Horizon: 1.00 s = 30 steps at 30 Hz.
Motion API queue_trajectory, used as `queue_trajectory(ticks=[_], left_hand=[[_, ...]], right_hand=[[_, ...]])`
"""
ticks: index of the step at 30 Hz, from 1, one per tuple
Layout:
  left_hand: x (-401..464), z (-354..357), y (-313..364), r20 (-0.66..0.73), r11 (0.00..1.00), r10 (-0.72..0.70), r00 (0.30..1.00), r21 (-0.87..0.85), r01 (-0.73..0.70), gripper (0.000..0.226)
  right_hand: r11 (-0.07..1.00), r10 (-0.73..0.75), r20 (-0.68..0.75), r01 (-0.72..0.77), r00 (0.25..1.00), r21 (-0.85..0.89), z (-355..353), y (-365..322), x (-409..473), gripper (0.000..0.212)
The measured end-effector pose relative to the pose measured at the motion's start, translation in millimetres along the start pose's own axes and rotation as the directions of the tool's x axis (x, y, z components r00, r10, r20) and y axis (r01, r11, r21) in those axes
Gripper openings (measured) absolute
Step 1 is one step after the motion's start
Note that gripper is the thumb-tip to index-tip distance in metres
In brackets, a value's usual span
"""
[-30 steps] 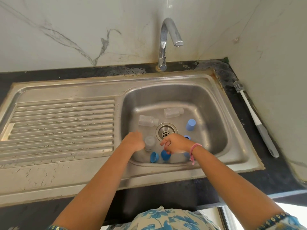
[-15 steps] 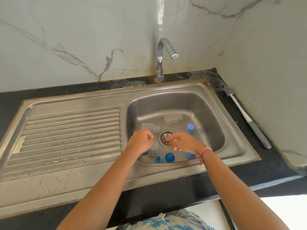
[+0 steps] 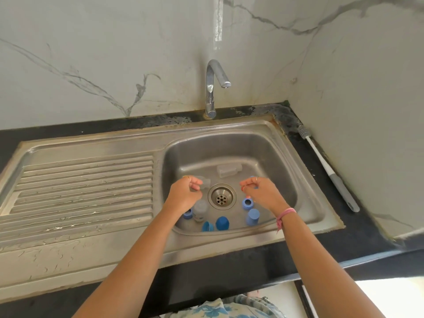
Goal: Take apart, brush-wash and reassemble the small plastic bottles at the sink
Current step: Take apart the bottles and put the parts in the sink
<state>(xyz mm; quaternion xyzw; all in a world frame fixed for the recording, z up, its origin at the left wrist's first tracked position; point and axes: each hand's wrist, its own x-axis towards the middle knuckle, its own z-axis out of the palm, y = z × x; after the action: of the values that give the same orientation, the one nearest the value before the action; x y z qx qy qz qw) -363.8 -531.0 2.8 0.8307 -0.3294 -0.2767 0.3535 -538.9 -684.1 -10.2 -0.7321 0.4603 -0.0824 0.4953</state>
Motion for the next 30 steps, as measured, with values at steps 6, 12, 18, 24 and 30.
queue_trajectory(ticks=[6,12,18,24,30], left_hand=[[6.7,35.8,25.3,-0.049,0.996,-0.054,0.997,-0.068,0.051,0.021],[19.9,66.8,49.2,0.026,0.995,-0.099,0.995,0.006,0.099,0.037],[26.6,87.8,70.3,-0.019,0.992,-0.122,0.992,-0.017,0.121,0.033],[31.4,85.2,70.4,-0.062,0.991,-0.136,0.989,-0.017,0.136,0.03],[38.0,56.4,55.4,-0.121,0.985,-0.17,0.978,-0.03,0.168,0.029]], right_hand=[[0.998,-0.051,0.066,0.052,0.997,-0.024,-38.0,21.9,18.2,0.015],[0.978,-0.115,0.223,0.149,0.968,-0.142,-67.4,36.1,36.8,0.034],[0.967,-0.143,0.277,0.194,0.95,-0.168,-82.8,37.9,58.0,0.037],[0.97,-0.17,0.289,0.212,0.942,-0.12,-83.0,32.1,68.2,0.027],[0.979,-0.143,0.267,0.176,0.953,-0.103,-66.2,20.2,75.8,0.022]])
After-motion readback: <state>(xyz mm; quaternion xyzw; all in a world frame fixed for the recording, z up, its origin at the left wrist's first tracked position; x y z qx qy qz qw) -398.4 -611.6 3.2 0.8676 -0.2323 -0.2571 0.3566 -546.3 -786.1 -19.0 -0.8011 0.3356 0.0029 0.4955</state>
